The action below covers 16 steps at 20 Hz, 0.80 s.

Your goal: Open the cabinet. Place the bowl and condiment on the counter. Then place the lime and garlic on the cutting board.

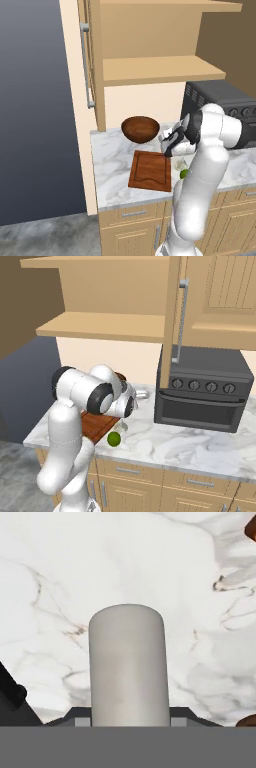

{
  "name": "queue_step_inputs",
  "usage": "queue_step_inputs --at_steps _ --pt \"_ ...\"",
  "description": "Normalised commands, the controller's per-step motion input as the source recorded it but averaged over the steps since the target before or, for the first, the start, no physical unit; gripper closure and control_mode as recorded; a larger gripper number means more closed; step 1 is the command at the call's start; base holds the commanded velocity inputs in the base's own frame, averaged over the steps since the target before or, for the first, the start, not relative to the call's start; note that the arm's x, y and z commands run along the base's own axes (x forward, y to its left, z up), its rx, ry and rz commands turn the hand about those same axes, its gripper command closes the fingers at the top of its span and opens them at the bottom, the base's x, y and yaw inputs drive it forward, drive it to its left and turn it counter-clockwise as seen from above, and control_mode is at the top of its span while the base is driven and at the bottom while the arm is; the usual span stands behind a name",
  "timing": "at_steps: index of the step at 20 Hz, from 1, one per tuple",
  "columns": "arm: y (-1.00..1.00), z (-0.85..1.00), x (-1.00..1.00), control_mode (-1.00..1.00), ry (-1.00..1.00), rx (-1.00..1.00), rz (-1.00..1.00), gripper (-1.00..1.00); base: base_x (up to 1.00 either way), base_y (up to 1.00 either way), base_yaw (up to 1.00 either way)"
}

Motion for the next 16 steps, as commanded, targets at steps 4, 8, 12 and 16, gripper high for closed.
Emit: queue_step_inputs --at_steps 4,8,12,16 --pt "-0.32 -0.34 0.31 -1.00 -0.01 0.00 0.00 1.00 0.00 0.00 0.00" --pt "-0.48 -0.34 0.22 -1.00 -0.04 0.00 0.00 1.00 0.00 0.00 0.00" --pt "-0.33 -0.71 0.04 -1.00 -0.06 0.00 0.00 1.00 0.00 0.00 0.00" --pt "-0.03 -0.71 0.00 -1.00 -0.06 0.00 0.00 1.00 0.00 0.00 0.00"
